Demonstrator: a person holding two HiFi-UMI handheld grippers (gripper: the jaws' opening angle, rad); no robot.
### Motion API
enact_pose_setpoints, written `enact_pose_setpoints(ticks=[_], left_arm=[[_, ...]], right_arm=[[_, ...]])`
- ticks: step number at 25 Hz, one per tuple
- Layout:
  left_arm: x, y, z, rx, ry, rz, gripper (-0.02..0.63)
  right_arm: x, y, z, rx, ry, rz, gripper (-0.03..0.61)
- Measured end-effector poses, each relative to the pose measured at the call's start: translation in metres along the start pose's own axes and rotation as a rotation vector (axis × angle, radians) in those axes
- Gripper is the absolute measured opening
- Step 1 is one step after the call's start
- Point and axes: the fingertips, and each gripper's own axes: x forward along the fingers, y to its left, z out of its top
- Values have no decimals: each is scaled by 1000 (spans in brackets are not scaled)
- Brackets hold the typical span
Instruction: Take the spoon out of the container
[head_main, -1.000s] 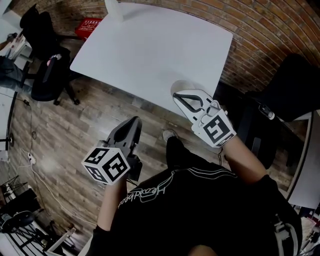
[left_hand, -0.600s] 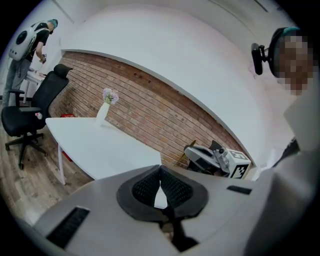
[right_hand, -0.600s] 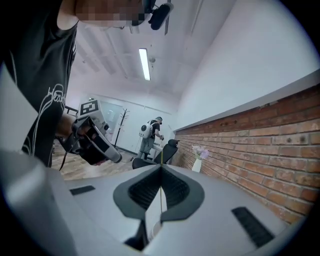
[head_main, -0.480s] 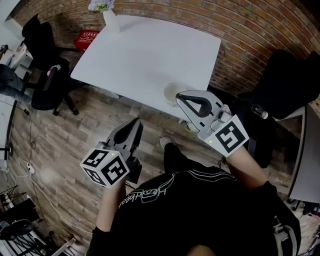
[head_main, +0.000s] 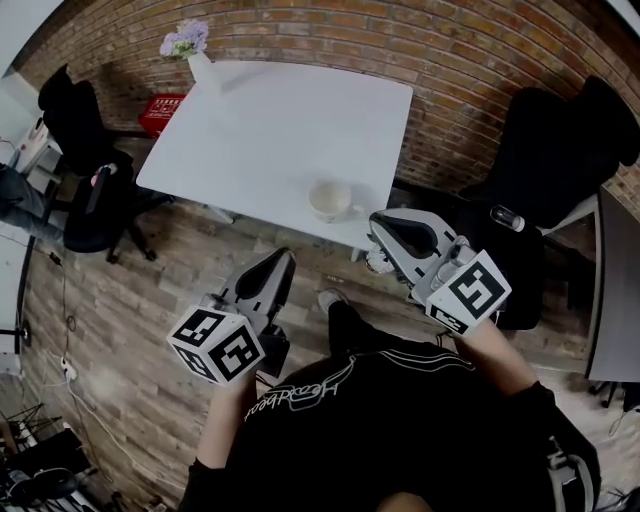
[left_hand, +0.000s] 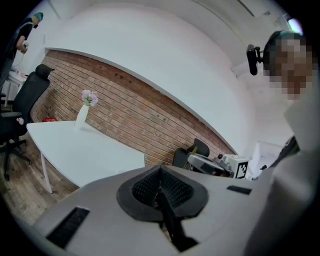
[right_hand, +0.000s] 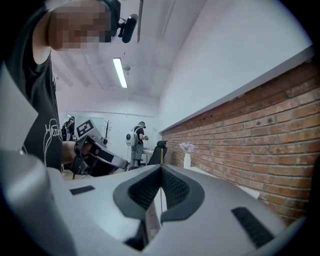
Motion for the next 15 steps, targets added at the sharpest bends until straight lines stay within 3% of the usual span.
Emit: enact_pose_setpoints(ticks=[10,15], left_arm=[[1,-26,-6,9,5,-70,5],[2,-36,-9,20,6,-85,5]], right_arm=[[-20,4,-8,103,1,-5,-3],[-23,10,-10,103,4,8,-3]])
